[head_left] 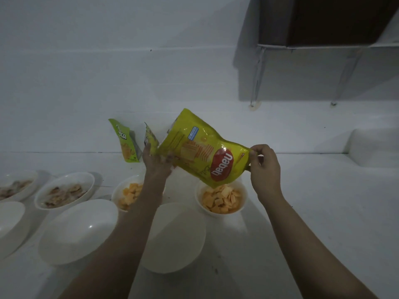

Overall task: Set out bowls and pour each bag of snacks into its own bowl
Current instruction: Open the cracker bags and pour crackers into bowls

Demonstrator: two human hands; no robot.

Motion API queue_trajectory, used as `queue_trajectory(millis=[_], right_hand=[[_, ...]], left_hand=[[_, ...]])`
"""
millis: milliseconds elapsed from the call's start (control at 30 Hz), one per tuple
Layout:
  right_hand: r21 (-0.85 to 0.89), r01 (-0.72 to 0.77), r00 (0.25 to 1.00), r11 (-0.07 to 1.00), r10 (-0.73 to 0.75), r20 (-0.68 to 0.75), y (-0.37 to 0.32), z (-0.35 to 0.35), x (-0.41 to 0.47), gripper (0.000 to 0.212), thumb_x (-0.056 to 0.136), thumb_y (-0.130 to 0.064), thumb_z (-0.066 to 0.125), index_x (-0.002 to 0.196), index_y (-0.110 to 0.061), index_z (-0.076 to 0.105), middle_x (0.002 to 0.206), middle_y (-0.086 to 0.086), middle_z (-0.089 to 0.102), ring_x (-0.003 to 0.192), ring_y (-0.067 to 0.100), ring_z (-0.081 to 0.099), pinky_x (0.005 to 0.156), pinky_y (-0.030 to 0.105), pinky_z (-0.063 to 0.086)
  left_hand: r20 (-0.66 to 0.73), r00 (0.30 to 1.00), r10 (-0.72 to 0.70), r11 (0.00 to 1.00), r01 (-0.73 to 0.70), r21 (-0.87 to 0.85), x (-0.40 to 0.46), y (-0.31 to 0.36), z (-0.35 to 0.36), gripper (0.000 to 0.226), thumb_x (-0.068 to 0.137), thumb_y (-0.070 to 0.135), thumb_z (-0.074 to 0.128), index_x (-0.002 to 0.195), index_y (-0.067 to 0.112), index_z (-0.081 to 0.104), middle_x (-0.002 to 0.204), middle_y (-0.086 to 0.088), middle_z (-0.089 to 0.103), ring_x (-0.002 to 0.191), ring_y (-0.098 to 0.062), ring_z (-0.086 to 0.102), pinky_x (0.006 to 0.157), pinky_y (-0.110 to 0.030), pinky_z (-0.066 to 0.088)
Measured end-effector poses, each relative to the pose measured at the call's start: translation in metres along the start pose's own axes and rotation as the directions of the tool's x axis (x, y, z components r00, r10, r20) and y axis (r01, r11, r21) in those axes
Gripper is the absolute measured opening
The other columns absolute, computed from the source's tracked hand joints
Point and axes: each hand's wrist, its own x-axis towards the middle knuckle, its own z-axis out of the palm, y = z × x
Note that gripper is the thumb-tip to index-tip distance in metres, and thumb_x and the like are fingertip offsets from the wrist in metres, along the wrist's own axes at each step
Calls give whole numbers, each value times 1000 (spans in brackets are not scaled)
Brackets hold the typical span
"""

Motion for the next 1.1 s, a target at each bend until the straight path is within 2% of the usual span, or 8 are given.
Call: queue_trajectory(millis=[167, 267, 333, 433, 567, 900, 1000, 1100], right_hand=[[208, -199, 979, 958, 203, 2, 4, -7, -11, 13, 102, -13, 48, 94, -15, 57, 102, 6, 62, 93, 22, 64, 70, 29, 60], [298, -283, 958, 911, 282, 49, 9, -9, -21, 16, 103, -11, 47, 91, -12, 57, 93, 3, 60, 88, 20, 63, 71, 31, 60], [313, -313, 949, 897, 307, 71, 15, -10, -24, 16, 102, -11, 47, 90, -12, 57, 94, 5, 60, 88, 21, 64, 73, 33, 60], [313, -348, 938, 884, 331, 108, 22, -10, -25, 14, 102, -11, 48, 93, -7, 58, 96, 9, 60, 87, 23, 67, 75, 35, 61], [304, -392, 920, 868, 376, 113, 27, -11, -23, 12, 100, -6, 48, 96, -5, 60, 98, 12, 61, 91, 26, 68, 75, 33, 61], [246, -422, 906, 872, 412, 93, 34, -13, -35, 12, 98, -8, 52, 97, -9, 64, 102, 9, 65, 98, 25, 69, 76, 31, 61], [9, -306, 948, 952, 303, 95, 25, -20, -34, 15, 97, -20, 57, 110, -20, 64, 108, -8, 65, 105, 15, 62, 73, 16, 46], [22, -184, 976, 983, 180, 125, 3, -26, -25, 26, 99, -31, 55, 124, -29, 61, 121, -12, 62, 112, 11, 59, 84, 20, 47]], left_hand=[[272, 946, -176, 984, 170, 43, -8, -29, 10, 93, 53, 76, 76, 132, 51, 36, 138, 11, 53, 123, -21, 57, 95, -43, 48], [342, 926, -157, 985, 170, -8, -9, -27, 30, 64, 58, 67, 80, 115, 56, 54, 122, 17, 67, 117, -18, 62, 92, -44, 53], [320, 936, -146, 984, 172, -52, -10, -23, 40, 48, 71, 53, 77, 115, 42, 61, 117, 11, 71, 117, -23, 62, 95, -50, 52], [346, 931, -118, 984, 156, -84, -7, -20, 46, 60, 69, 52, 81, 120, 28, 63, 125, -2, 69, 117, -27, 63, 99, -53, 49], [402, 910, -108, 989, 138, -47, -2, -16, 49, 75, 54, 63, 85, 119, 32, 65, 126, -1, 68, 117, -25, 64, 96, -47, 50], [396, 918, 8, 998, 16, -55, 11, -2, 50, 66, 59, 55, 86, 117, 30, 66, 122, -3, 70, 115, -23, 65, 95, -46, 52], [396, 918, 3, 998, 20, -55, 10, -1, 52, 65, 62, 50, 86, 120, 28, 65, 122, -2, 70, 114, -21, 65, 97, -46, 51], [431, 902, 15, 998, 10, -55, 10, -1, 51, 72, 64, 48, 85, 126, 21, 61, 124, -5, 69, 116, -24, 64, 98, -47, 50]])
